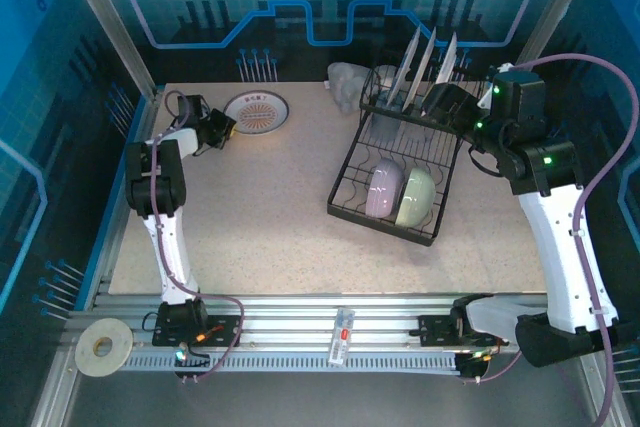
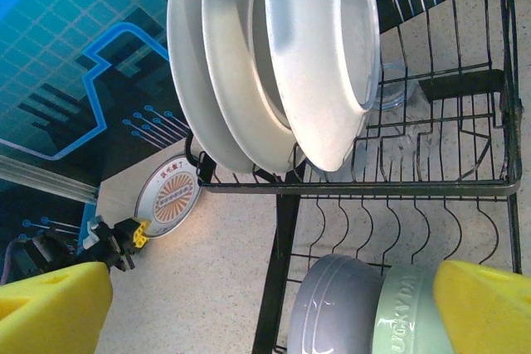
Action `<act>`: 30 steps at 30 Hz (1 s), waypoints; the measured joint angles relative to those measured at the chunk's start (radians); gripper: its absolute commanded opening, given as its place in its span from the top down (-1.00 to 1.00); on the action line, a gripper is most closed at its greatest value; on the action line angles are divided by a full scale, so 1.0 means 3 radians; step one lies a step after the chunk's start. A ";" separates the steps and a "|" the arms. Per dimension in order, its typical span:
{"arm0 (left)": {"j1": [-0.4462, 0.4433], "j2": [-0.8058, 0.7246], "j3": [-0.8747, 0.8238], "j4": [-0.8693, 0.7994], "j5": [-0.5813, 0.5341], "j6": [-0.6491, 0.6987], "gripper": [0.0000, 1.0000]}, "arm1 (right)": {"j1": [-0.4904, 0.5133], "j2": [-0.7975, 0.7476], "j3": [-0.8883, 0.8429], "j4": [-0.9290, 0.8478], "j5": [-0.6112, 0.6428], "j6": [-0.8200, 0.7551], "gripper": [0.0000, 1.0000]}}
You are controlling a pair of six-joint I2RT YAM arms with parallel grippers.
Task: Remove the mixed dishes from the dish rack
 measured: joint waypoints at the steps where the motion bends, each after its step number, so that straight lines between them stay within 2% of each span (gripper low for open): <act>1: 0.0000 0.0000 0.0000 -0.0009 -0.0001 0.0006 1.00 | 0.0008 0.0001 0.0000 -0.0001 0.0000 -0.0001 -1.00; 6: 0.0004 0.0000 0.0000 -0.0025 -0.0003 0.0017 1.00 | 0.0048 0.0001 0.0001 -0.0034 0.0019 -0.0025 -1.00; 8: 0.0006 0.0000 0.0004 -0.0034 -0.0003 0.0017 0.92 | 0.0048 0.0009 0.0022 -0.0079 0.0011 -0.0075 -1.00; 21: 0.0015 0.0000 0.0034 -0.0046 0.0011 0.0072 0.14 | 0.0136 0.0029 0.0106 -0.0383 -0.0203 -0.0425 -1.00; 24: 0.0025 -0.0005 0.0011 -0.0043 0.0010 0.0079 -0.10 | 0.0137 0.0029 0.0106 -0.0403 -0.0229 -0.0465 -1.00; 27: 0.0045 -0.0052 -0.0028 -0.0019 0.0022 0.0080 -0.50 | 0.0139 0.0033 0.0120 -0.0434 -0.0214 -0.0500 -0.99; 28: 0.0052 -0.0095 -0.0042 -0.0034 0.0010 0.0090 -0.74 | 0.0139 0.0039 0.0132 -0.0446 -0.0198 -0.0511 -0.98; 29: 0.0062 -0.0137 -0.0057 -0.0053 0.0001 0.0102 -0.89 | 0.0139 0.0046 0.0146 -0.0453 -0.0165 -0.0520 -0.98; 30: 0.0072 -0.0172 -0.0074 -0.0058 -0.0010 0.0103 -0.98 | 0.0139 0.0051 0.0158 -0.0458 -0.0141 -0.0524 -0.98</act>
